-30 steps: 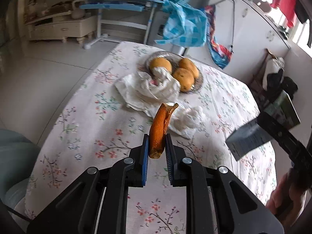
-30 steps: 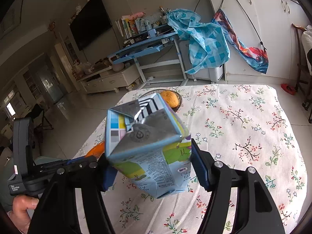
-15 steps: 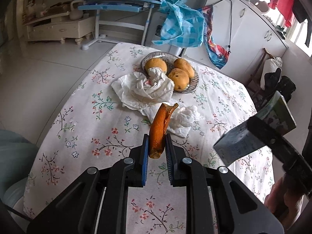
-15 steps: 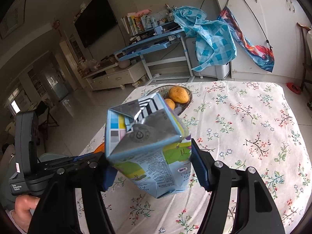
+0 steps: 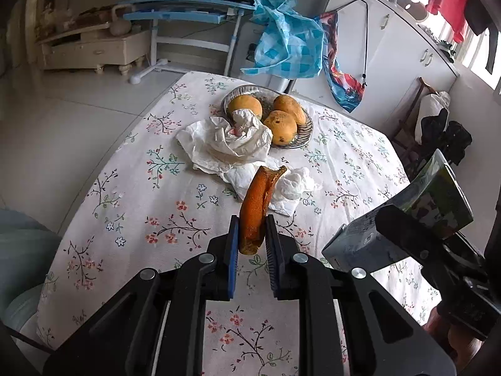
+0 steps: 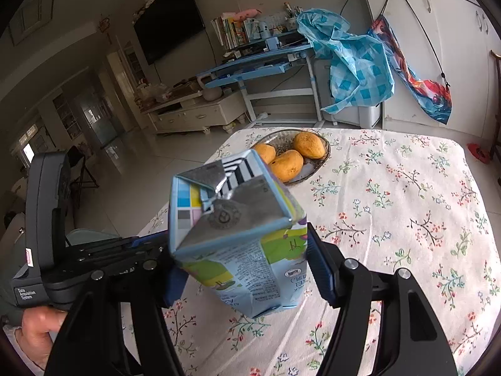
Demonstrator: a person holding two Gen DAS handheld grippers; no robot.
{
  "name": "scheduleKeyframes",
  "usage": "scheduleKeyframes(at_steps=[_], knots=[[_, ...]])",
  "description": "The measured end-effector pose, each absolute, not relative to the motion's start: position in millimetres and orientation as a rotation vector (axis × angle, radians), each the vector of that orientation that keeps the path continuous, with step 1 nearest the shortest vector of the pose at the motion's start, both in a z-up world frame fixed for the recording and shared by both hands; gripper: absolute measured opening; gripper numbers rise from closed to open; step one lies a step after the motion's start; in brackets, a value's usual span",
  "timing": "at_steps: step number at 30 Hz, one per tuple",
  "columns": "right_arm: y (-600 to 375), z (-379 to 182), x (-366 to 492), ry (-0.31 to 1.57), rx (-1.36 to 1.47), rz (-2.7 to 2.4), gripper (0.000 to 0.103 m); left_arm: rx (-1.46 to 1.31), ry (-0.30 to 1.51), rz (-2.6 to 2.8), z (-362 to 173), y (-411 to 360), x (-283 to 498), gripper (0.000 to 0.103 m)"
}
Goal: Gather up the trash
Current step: 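Hold the carton in the right tool while the left tool holds the carrot piece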
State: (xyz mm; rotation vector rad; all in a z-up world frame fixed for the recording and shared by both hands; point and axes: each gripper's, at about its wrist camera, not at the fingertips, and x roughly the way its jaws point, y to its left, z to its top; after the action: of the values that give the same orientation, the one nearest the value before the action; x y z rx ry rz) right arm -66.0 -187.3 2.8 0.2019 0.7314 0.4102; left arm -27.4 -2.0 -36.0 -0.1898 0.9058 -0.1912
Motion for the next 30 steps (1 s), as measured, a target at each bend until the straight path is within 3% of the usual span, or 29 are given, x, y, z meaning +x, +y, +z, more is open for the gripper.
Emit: scheduleKeyframes(at_steps=[30], knots=[[-180.6, 0.7, -71.4, 0.774, 0.258, 0.473, 0.065, -0.164, 0.891, -0.196, -34.2, -3.3, -38.4, 0.016]])
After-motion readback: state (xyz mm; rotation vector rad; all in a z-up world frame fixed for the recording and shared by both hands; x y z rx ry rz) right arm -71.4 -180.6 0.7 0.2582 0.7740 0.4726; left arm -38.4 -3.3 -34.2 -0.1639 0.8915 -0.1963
